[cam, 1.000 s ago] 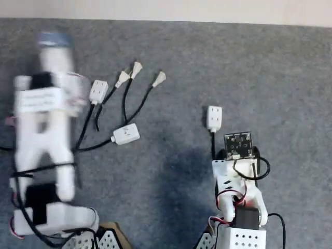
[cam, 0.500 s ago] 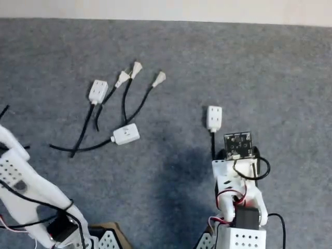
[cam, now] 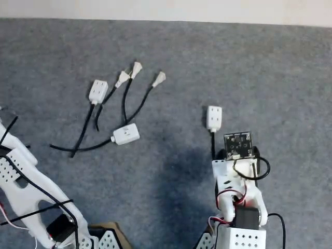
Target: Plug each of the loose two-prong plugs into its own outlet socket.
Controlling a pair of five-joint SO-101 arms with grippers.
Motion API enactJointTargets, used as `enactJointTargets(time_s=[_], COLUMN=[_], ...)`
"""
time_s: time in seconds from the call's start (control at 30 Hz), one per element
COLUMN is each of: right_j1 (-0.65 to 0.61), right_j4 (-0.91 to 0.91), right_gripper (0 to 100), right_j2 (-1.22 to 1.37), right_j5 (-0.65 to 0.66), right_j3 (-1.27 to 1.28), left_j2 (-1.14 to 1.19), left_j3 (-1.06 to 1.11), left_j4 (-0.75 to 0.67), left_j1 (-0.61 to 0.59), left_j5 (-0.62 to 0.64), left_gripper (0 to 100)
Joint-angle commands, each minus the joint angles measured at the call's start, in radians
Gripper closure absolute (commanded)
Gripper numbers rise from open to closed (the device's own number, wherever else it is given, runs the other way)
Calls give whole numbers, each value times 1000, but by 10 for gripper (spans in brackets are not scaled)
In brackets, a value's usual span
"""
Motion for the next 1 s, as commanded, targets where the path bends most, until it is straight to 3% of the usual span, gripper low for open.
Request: enactJointTargets(time_s=[0.0,0.13,0.27,0.43,0.7,0.97], right_j1=[-10,-10,-10,-10,-10,-10], right_j4=[-24,-24,-24,-27,-27,-27], right_gripper=[705,705,705,705,705,705], right_j2=[-24,-24,-24,-24,-24,-24], right_j5=[-6,-6,-6,-6,-6,-6], right_j3=[137,137,137,137,137,137], left_j2=[-114,-197,-317,-495,-719,-570], left_j3=[-50,-48,-39,156,576,591], left_j4=[83,213,221,221,213,55], left_j1=[24,67,73,140,446,697], left_j5=[-18,6,213,224,226,216], left_gripper=[685,685,685,685,685,684])
